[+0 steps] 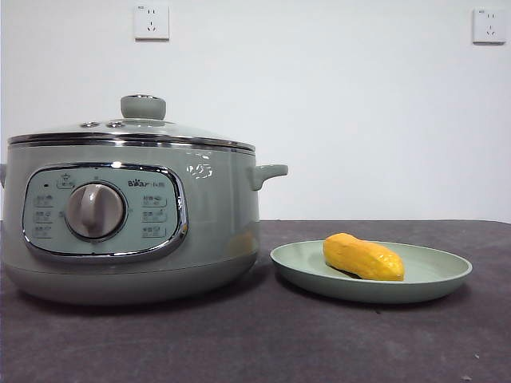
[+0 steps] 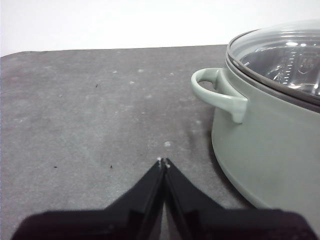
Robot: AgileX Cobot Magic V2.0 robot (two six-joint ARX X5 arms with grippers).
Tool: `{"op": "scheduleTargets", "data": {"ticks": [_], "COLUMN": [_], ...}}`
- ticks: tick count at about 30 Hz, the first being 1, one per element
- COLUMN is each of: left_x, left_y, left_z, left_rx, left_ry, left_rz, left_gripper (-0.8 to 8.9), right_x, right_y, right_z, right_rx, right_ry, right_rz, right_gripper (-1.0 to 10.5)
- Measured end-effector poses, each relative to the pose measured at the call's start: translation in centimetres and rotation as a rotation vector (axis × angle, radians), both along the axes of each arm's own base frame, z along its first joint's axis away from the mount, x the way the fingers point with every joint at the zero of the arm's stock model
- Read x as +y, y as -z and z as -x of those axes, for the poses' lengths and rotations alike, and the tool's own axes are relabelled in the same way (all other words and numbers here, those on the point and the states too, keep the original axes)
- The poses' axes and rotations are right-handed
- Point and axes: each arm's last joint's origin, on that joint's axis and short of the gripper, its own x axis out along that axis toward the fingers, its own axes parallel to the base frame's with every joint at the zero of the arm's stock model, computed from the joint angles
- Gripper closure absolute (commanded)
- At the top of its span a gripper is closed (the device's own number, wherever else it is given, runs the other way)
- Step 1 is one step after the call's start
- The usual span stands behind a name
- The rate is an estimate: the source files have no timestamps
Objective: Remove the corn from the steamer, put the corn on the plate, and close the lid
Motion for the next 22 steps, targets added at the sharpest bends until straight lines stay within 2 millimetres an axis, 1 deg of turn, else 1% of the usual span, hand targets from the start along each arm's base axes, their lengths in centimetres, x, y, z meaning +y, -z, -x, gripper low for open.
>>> {"op": "scheduleTargets", "data": {"ticks": [5, 8, 11, 13, 15, 17, 22], "left_x": [0.0, 0.0, 0.0, 0.0, 0.0, 0.0, 0.0], "left_y": [0.0, 0.0, 0.0, 0.0, 0.0, 0.0, 0.0], "left_z": [0.0, 0.0, 0.0, 0.0, 0.0, 0.0, 0.0], "left_rx": [0.000, 0.000, 0.000, 0.000, 0.000, 0.000, 0.000], "left_ry": [0.000, 0.000, 0.000, -0.001, -0.001, -0.001, -0.001], "left_rz": [0.000, 0.000, 0.000, 0.000, 0.000, 0.000, 0.000], "left_gripper": [8.16, 8.16, 8.16, 8.16, 8.16, 8.16, 8.16], "right_x": [0.0, -0.5, -1.2, -1.9, -2.5, -3.1, -4.0], "right_y": [0.0, -0.1, -0.6, -0.4, 0.5, 1.9, 6.9], "right_z": [0.1, 0.7, 1.4, 1.9, 2.3, 2.5, 2.3], "right_rx": [0.002, -0.013, -0.128, -0.217, -0.291, -0.322, -0.335], "right_ry": [0.000, 0.014, 0.047, 0.077, 0.126, 0.174, 0.274], "right_rz": [0.001, 0.005, -0.028, -0.046, -0.055, -0.052, -0.036], "right_gripper": [9.5, 9.5, 9.5, 9.5, 9.5, 9.5, 9.5]}}
